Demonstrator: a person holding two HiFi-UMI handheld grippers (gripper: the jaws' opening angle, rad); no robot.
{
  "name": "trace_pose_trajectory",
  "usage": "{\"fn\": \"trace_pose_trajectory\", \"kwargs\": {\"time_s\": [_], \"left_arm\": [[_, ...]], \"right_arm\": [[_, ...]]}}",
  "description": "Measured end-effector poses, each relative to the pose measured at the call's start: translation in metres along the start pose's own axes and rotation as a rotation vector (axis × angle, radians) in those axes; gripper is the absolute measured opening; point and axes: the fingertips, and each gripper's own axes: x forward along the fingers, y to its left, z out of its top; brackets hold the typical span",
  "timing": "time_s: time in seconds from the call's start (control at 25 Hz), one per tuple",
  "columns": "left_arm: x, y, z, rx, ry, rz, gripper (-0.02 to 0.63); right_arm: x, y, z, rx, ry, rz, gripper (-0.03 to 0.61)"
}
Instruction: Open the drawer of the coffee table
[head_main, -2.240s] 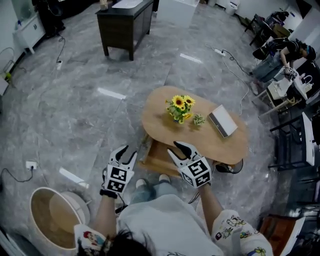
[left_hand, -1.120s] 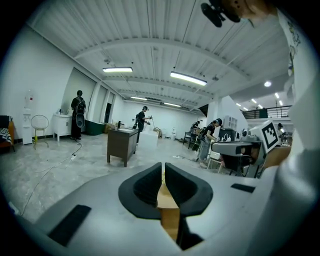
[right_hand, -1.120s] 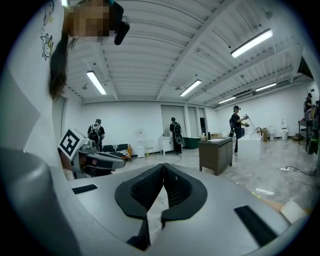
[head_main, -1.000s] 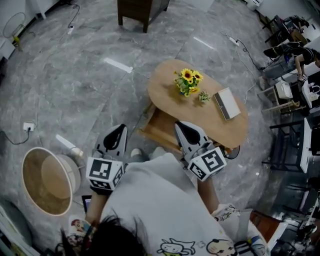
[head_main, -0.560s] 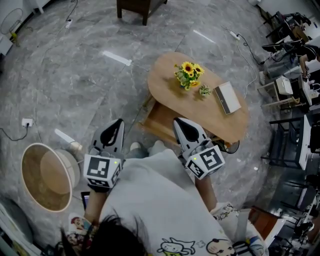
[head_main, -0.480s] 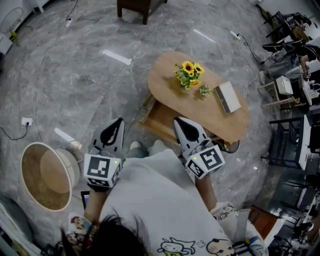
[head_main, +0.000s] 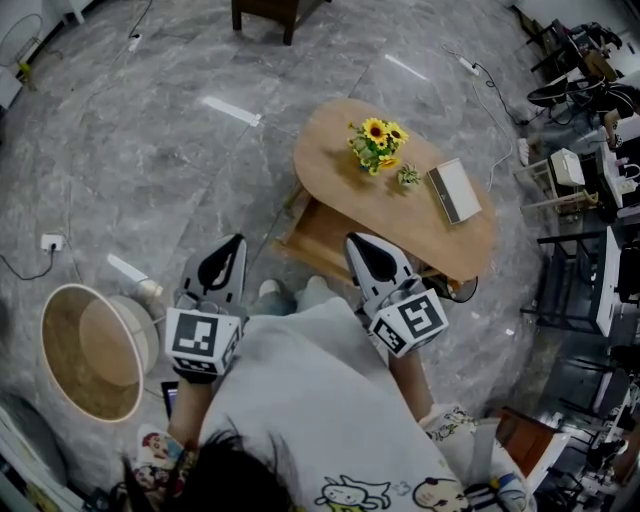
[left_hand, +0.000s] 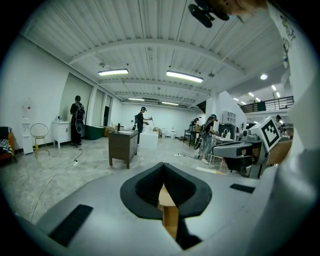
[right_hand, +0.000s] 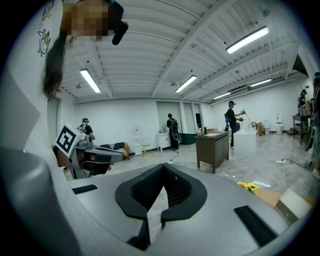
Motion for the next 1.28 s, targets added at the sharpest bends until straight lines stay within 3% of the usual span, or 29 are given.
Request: {"fn": "trace_pose_trajectory", "kwargs": {"time_s": [1.28], "left_arm": [[-0.002, 0.014, -0.002, -0.014, -0.007, 0.026, 0.005]], "right_arm": [[0.007, -0.004, -0.01, 0.032, 0.031, -0.014, -0.002]]}}
